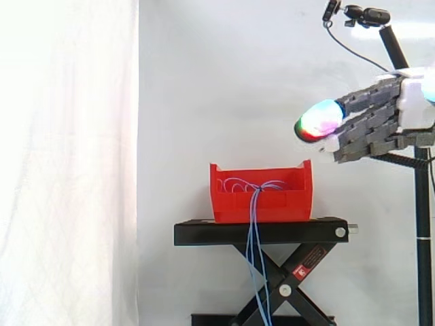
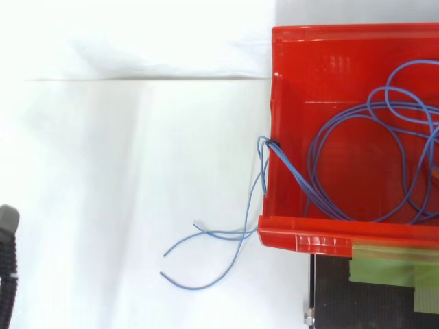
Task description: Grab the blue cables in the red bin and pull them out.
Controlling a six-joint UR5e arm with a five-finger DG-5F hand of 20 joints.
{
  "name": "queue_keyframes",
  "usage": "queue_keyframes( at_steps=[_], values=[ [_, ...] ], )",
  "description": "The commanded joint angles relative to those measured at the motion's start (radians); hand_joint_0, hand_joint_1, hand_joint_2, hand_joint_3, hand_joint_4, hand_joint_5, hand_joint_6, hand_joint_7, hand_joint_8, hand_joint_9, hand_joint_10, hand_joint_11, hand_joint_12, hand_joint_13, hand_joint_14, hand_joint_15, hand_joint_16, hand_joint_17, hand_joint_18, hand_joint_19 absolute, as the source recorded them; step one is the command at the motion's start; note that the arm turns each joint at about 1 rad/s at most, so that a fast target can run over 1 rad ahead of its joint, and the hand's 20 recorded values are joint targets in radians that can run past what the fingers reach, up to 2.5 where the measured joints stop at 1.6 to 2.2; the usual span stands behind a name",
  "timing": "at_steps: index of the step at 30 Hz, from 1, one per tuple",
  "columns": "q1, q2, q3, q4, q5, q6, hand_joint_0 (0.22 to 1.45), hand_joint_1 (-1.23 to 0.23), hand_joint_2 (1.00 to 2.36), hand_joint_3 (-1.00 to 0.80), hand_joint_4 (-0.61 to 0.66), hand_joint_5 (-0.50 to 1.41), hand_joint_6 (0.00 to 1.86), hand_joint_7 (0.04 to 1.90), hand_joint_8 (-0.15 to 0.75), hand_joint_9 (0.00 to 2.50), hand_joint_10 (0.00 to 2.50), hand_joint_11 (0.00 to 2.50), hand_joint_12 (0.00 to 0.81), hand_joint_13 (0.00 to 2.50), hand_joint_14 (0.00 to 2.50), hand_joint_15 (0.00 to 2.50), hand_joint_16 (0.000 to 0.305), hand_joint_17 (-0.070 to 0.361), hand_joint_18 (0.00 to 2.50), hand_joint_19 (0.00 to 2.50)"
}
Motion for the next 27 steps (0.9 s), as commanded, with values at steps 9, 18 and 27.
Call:
queue_keyframes(
  at_steps=[9,18,27],
  values=[
    [0.039,-0.093,0.001,0.176,0.030,-0.369,0.67,-0.95,1.00,-1.00,0.20,0.59,0.01,0.50,0.226,0.50,0.00,0.13,0.329,0.30,0.00,0.10,0.050,0.111,0.05,0.06],
    [0.039,-0.093,0.001,0.179,0.019,-0.627,0.67,-0.95,1.00,-1.00,0.20,0.59,0.01,0.47,0.226,0.51,0.00,0.13,0.328,0.32,0.00,0.11,0.049,0.111,0.07,0.07],
    [0.045,-0.095,-0.001,0.198,0.001,-0.650,0.67,-0.95,1.00,-1.00,0.20,0.58,0.01,0.46,0.225,0.52,0.00,0.13,0.327,0.32,0.00,0.12,0.049,0.110,0.08,0.07]
  ],
)
